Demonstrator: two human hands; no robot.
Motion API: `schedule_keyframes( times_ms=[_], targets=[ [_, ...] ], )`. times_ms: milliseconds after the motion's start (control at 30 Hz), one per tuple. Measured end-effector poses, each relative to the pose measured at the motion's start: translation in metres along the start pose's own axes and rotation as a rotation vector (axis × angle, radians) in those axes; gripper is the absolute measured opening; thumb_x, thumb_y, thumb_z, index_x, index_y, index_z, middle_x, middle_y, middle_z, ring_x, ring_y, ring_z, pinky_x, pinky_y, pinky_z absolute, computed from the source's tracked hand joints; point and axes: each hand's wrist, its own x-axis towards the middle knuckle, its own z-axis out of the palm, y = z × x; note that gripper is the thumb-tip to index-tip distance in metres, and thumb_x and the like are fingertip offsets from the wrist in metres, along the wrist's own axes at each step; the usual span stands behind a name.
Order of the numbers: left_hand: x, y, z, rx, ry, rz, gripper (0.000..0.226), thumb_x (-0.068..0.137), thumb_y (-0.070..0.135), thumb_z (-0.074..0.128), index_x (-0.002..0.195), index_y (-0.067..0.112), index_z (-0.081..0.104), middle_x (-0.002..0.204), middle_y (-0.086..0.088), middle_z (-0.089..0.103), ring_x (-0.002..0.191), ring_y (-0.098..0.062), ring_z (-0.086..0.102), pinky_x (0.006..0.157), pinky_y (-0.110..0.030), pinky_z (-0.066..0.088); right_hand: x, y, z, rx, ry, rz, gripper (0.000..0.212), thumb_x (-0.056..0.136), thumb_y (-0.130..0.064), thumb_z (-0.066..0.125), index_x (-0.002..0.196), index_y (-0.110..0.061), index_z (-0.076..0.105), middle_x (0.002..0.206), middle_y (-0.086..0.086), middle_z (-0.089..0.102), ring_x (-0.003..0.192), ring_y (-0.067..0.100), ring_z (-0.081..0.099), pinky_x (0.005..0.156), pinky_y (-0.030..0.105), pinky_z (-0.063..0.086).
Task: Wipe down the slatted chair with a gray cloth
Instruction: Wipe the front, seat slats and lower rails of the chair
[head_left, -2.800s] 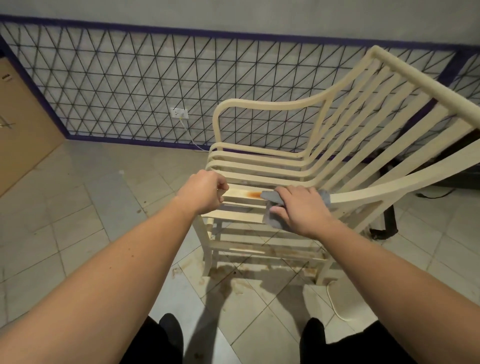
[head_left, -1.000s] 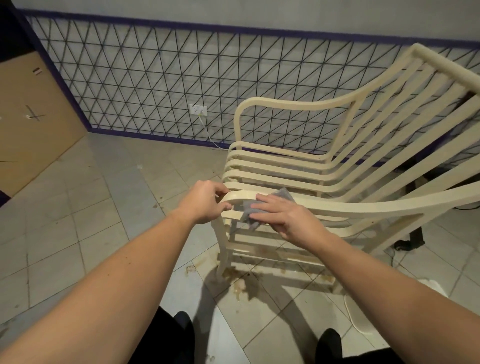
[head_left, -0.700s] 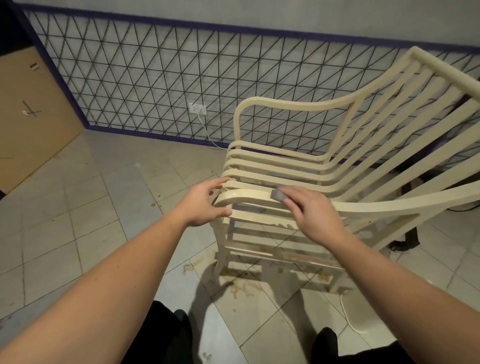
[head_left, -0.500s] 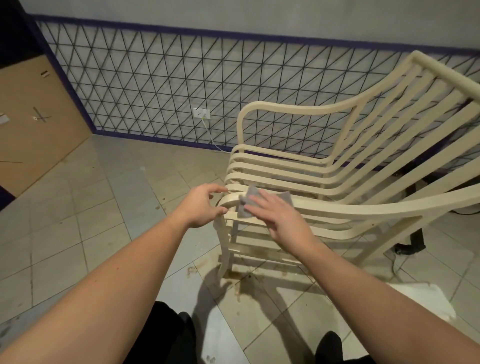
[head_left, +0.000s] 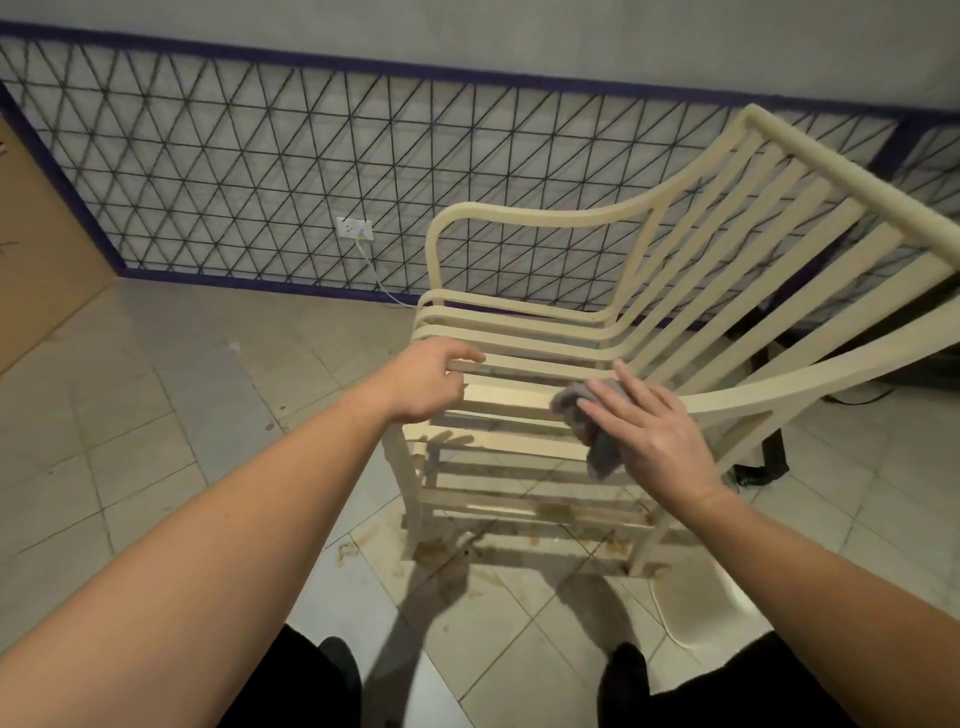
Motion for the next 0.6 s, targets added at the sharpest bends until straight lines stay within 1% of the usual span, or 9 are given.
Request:
schedule_keyframes(
  times_ms=[100, 167, 267, 333, 367, 433, 467, 533, 600],
  targets=[
    [0.006, 0.003, -0.003, 0.001, 0.007, -0.02, 0.04, 0.095, 0.012, 0.049, 0.128, 0.025, 0.067, 0.142, 0.0, 0.058, 0.129, -0.018, 0.052, 0.097, -0.021, 0.036, -0.013, 0.027, -0.033, 0.115, 0.129, 0.381, 0.058, 0.081, -0.006, 0.071, 0.136, -0.02, 0.058, 0.143, 0.001, 0.053, 0.126, 0.032, 0.049, 0.102, 0.056, 0.044],
    [0.008, 0.002, -0.002, 0.02, -0.013, -0.023, 0.039, 0.095, 0.013, 0.05, 0.127, 0.026, 0.068, 0.141, 0.001, 0.059, 0.13, -0.017, 0.051, 0.099, -0.02, 0.035, -0.013, 0.035, -0.039, 0.181, 0.069, 0.524, 0.051, 0.089, -0.014, 0.062, 0.139, -0.027, 0.054, 0.147, -0.002, 0.051, 0.122, 0.025, 0.047, 0.103, 0.05, 0.044],
    [0.009, 0.002, 0.0, 0.055, -0.07, -0.025, 0.037, 0.092, 0.016, 0.054, 0.124, 0.029, 0.069, 0.144, 0.001, 0.056, 0.128, -0.018, 0.052, 0.099, -0.024, 0.037, -0.014, 0.027, -0.025, 0.173, -0.27, 0.416, 0.048, 0.1, -0.034, 0.041, 0.147, -0.04, 0.036, 0.157, -0.006, 0.035, 0.143, 0.023, 0.032, 0.117, 0.045, 0.019],
    [0.01, 0.003, 0.0, 0.089, -0.095, -0.021, 0.035, 0.091, 0.02, 0.057, 0.121, 0.032, 0.069, 0.146, 0.001, 0.055, 0.128, -0.019, 0.053, 0.102, -0.028, 0.04, -0.01, 0.021, -0.026, 0.312, -0.435, 0.375, 0.063, 0.094, -0.025, 0.036, 0.155, -0.035, 0.024, 0.164, -0.002, 0.017, 0.152, 0.018, 0.01, 0.12, 0.039, 0.003],
    [0.011, 0.003, 0.0, 0.101, -0.101, -0.021, 0.034, 0.091, 0.021, 0.058, 0.122, 0.032, 0.069, 0.146, 0.001, 0.055, 0.128, -0.019, 0.052, 0.102, -0.029, 0.041, -0.005, 0.023, -0.033, 0.398, -0.493, 0.394, 0.069, 0.093, -0.015, 0.039, 0.156, -0.034, 0.02, 0.164, -0.003, 0.012, 0.153, 0.015, 0.004, 0.122, 0.035, 0.001],
    [0.012, 0.002, -0.002, 0.108, -0.109, -0.025, 0.033, 0.091, 0.023, 0.061, 0.121, 0.034, 0.069, 0.144, 0.002, 0.057, 0.129, -0.018, 0.052, 0.102, -0.028, 0.041, 0.004, 0.034, -0.046, 0.466, -0.602, 0.353, 0.077, 0.093, 0.003, 0.046, 0.156, -0.035, 0.021, 0.161, -0.013, 0.011, 0.15, 0.007, 0.004, 0.122, 0.028, 0.004],
    [0.012, 0.002, -0.003, 0.11, -0.111, -0.023, 0.032, 0.09, 0.024, 0.062, 0.119, 0.034, 0.069, 0.143, 0.003, 0.057, 0.13, -0.017, 0.051, 0.102, -0.028, 0.04, 0.008, 0.042, -0.05, 0.425, -0.633, 0.296, 0.077, 0.094, 0.005, 0.05, 0.155, -0.035, 0.026, 0.16, -0.017, 0.012, 0.149, 0.004, 0.008, 0.122, 0.026, 0.008],
    [0.014, 0.001, -0.005, 0.124, -0.12, -0.024, 0.03, 0.09, 0.022, 0.063, 0.116, 0.035, 0.07, 0.143, 0.004, 0.057, 0.132, -0.016, 0.05, 0.101, -0.024, 0.037, 0.012, 0.052, -0.049, 0.351, -0.619, 0.196, 0.07, 0.094, -0.001, 0.06, 0.151, -0.034, 0.038, 0.159, -0.017, 0.023, 0.146, 0.005, 0.026, 0.119, 0.022, 0.02],
    [0.015, 0.0, -0.007, 0.133, -0.144, -0.041, 0.037, 0.088, 0.013, 0.06, 0.115, 0.034, 0.072, 0.144, 0.003, 0.055, 0.133, -0.018, 0.049, 0.097, -0.022, 0.037, 0.017, 0.055, -0.042, 0.326, -0.566, 0.15, 0.066, 0.089, -0.005, 0.069, 0.146, -0.032, 0.048, 0.152, -0.018, 0.036, 0.138, 0.01, 0.044, 0.115, 0.027, 0.034]
  ],
)
